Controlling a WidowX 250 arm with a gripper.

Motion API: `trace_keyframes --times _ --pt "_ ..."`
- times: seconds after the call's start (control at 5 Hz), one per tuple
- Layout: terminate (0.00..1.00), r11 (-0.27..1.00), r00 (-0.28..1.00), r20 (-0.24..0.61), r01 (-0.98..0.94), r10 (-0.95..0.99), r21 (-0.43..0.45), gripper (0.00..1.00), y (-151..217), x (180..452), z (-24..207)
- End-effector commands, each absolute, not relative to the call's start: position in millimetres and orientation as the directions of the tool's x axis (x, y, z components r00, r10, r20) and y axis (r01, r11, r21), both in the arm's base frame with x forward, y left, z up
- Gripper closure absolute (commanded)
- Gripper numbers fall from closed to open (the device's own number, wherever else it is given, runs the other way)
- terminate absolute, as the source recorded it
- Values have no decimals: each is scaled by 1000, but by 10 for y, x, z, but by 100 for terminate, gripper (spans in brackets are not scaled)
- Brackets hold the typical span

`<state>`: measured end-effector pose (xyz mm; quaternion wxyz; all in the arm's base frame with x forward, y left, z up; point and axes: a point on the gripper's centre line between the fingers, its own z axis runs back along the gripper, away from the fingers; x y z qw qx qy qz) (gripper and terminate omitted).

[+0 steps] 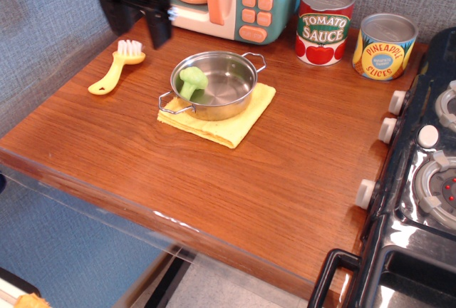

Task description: Place the spatula on the left side of the pot

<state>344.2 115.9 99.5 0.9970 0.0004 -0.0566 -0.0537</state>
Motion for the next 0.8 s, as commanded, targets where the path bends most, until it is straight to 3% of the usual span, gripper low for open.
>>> trace_keyframes --times 0.0,0.4,0.6 --pt "0 984 977 123 171 -176 50 0 605 3265 1276" --pt "0 984 975 135 169 -176 62 0 526 3224 1271" --pt "100 984 975 135 169 -176 62 0 526 3224 1271"
